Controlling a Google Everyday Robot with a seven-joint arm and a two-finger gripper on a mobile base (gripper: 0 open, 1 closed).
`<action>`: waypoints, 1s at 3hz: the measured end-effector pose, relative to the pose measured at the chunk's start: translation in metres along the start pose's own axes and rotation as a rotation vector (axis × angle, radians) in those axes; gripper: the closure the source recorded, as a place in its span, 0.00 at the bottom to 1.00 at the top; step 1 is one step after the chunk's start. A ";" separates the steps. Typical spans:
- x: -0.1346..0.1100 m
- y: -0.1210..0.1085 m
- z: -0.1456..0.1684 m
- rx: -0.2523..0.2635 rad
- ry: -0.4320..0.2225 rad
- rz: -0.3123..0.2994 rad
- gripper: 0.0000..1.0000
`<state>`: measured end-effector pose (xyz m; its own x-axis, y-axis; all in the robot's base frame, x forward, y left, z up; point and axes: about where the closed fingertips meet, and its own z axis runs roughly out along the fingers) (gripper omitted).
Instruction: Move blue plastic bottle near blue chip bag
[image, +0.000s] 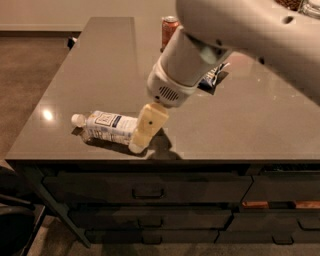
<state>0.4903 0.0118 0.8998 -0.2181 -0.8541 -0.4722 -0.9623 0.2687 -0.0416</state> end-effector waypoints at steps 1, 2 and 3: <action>-0.022 0.007 0.039 -0.032 0.022 -0.028 0.02; -0.032 0.007 0.056 -0.048 0.043 -0.033 0.33; -0.035 0.004 0.061 -0.050 0.049 -0.031 0.55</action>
Offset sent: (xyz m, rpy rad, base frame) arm 0.0137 0.0678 -0.0464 -0.0466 0.0582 0.0611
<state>0.5043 0.0697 0.8628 -0.1946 -0.8829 -0.4274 -0.9754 0.2203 -0.0110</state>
